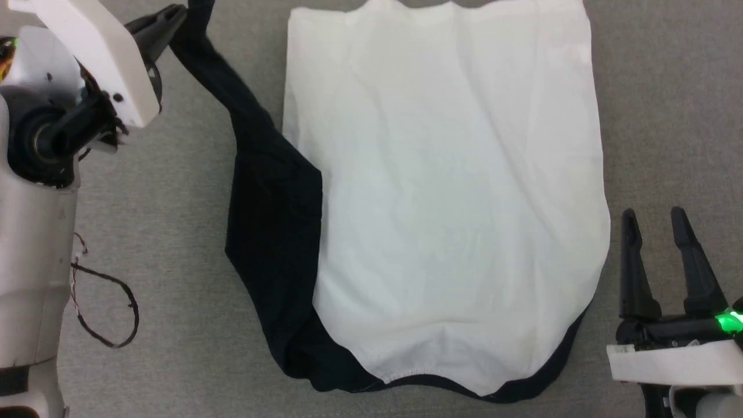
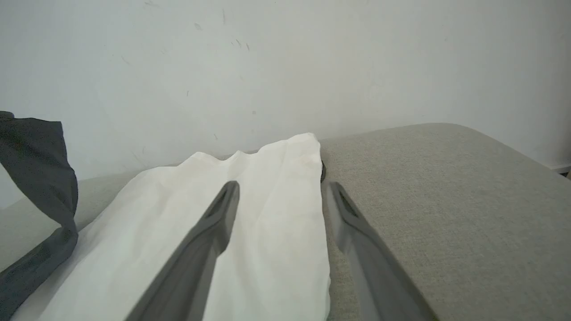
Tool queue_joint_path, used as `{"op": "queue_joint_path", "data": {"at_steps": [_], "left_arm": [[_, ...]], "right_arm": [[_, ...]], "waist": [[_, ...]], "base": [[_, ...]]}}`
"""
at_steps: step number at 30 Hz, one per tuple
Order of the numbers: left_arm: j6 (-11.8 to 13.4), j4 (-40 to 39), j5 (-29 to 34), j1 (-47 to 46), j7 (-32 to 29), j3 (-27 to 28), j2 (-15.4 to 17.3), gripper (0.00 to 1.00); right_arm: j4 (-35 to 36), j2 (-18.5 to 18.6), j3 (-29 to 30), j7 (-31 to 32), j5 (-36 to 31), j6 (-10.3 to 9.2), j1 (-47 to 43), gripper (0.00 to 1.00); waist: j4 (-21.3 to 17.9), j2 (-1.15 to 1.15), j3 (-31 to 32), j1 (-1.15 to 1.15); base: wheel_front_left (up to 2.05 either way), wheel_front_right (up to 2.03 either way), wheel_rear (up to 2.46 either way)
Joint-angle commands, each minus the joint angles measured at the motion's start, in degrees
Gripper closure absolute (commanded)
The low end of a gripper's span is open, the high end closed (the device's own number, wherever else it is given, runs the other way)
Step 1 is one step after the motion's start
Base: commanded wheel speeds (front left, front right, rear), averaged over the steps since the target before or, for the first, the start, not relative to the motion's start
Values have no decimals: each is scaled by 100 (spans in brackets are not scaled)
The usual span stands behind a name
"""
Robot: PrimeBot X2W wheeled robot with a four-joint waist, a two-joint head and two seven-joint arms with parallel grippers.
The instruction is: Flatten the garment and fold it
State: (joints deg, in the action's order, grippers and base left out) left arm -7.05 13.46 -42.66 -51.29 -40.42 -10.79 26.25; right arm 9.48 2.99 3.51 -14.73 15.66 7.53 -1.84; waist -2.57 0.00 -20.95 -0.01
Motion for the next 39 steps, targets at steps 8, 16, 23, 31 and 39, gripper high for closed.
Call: {"op": "queue_joint_path", "data": {"at_steps": [8,16,23,31,39], "left_arm": [[-31,-722,-434,349,-433,-248,-141,100],[33,-1417,-973,500,-996,-742,-688,100],[239,-1818,-1142,693,-1387,-1296,-1159,100],[250,-1788,-1013,908,-1307,-1815,-1562,100],[81,-1270,-767,1130,-710,-2383,-1976,100]], "right_arm": [[-115,-12,58,-27,91,-4,-346,0],[-230,-12,42,-27,173,-4,-602,0],[-250,-12,63,-27,224,-4,-823,0],[-202,-12,106,-27,268,-4,-858,0],[-179,-12,116,-27,280,-4,-688,0]], "waist": [[498,0,1143,1],[650,0,1754,1],[632,0,2087,1],[510,0,2012,1],[236,0,1635,1]], "base": [[0,0,0],[0,0,0],[0,0,0],[0,0,0],[0,0,0]]}}
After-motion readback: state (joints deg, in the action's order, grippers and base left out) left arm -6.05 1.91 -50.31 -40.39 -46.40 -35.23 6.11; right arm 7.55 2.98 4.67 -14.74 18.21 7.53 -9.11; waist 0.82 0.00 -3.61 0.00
